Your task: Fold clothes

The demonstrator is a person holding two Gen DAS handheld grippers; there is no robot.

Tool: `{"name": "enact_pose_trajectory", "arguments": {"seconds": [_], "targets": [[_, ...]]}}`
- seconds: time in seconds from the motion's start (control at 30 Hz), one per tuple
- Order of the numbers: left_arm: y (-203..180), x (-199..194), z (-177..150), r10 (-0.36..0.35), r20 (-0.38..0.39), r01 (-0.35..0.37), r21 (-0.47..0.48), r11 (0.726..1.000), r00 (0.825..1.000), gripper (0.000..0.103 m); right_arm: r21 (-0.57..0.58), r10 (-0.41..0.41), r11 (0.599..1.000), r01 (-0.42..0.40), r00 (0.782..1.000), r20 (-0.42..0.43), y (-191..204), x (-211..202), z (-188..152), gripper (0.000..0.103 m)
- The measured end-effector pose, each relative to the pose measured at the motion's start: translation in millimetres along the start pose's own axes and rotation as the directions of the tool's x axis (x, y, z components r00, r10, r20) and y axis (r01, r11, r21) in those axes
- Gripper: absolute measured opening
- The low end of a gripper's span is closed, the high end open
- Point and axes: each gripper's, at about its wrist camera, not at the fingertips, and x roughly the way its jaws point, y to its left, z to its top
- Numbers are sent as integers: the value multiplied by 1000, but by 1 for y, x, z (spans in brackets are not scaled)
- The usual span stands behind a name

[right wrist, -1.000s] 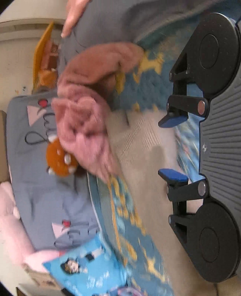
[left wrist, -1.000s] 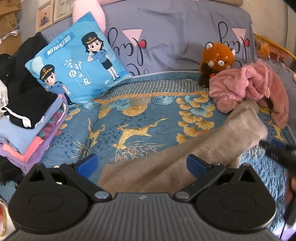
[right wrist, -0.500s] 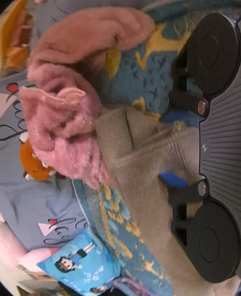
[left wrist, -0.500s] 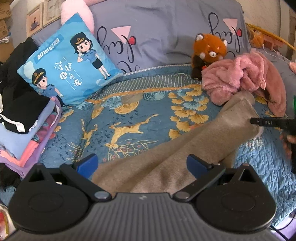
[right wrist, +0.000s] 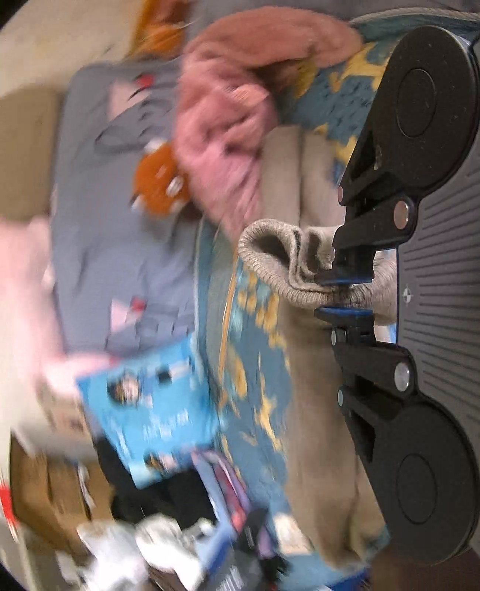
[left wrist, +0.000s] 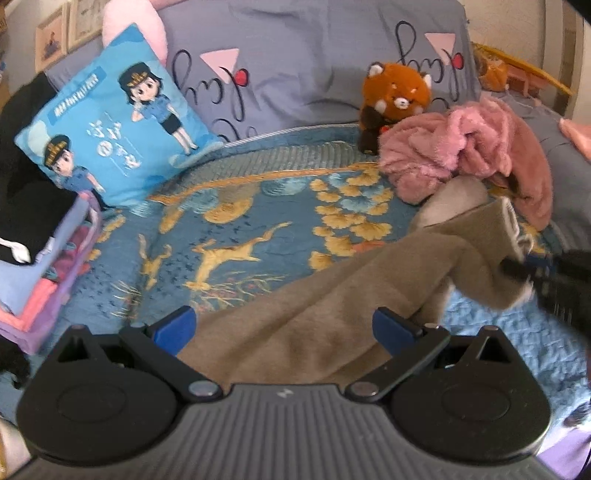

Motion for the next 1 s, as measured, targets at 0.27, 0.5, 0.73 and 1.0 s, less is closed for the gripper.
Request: {"name": "enact_pose_trajectory", "arguments": {"seconds": [0.27, 0.5, 0.73, 1.0], "targets": [[-21, 2, 3, -147, -30, 146, -45, 988, 989, 103, -197, 57, 979, -47, 997, 47, 68, -29, -2, 12], [-30, 9, 5, -135, -46, 133, -51, 990, 990, 103, -259, 83, 963, -68, 995, 48, 88, -36, -3, 12], [-39, 14, 3, -71, -23, 71, 11, 997, 997, 103, -287, 97, 955, -78, 994, 51, 94, -43, -3, 12], [-36, 8, 2, -77, 9, 77, 4, 997, 997, 103, -332, 85, 942, -57, 994, 71, 103, -47, -5, 12]]}}
